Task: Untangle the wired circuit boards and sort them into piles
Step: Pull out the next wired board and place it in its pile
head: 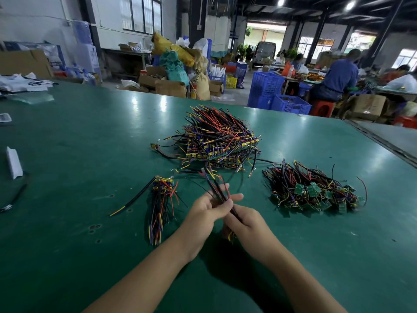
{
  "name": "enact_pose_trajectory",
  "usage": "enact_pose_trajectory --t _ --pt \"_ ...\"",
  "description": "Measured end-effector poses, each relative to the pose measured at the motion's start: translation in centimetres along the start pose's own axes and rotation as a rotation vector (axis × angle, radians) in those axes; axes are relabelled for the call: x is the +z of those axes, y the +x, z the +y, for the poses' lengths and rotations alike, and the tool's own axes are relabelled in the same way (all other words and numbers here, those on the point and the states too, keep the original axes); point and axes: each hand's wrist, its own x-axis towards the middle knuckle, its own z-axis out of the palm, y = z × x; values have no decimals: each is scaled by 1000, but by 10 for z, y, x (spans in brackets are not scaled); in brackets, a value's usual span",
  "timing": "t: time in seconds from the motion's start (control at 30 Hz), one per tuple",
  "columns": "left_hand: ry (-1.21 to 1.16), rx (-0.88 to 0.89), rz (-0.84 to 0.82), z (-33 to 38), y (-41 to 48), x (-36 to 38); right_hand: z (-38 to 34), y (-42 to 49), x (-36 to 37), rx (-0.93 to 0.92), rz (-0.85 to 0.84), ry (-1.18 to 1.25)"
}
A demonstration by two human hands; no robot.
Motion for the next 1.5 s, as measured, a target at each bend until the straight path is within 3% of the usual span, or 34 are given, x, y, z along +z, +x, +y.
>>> enact_pose_trajectory --t 0.13,0.27,0.43,0.63,0.73,0.93,1.1,1.23,1.4,1.5 --pt "10 62 -16 2 -2 -5 -8 -2 1 127 -145 326" --pt "115 133 39 -2 -1 -3 -10 -4 0 167 -262 288" --pt "69 204 123 -3 1 -3 -16 -3 0 167 -244 379" --pt "21 227 142 -3 1 -5 -13 -3 -10 296 -217 696" --pt "-132 212 114 -1 2 -6 -12 0 -15 341 -229 862" --pt "-265 255 138 6 5 -14 -5 4 -18 348 -167 1027" --pt "22 392 288 1 8 -16 0 8 -15 265 -88 945" --pt "164 441 315 -4 9 -18 3 9 -11 230 9 870" --pt "201 373 343 -12 15 -18 0 11 -14 186 190 832" --pt "363 266 308 -21 16 -17 0 17 -30 110 405 782"
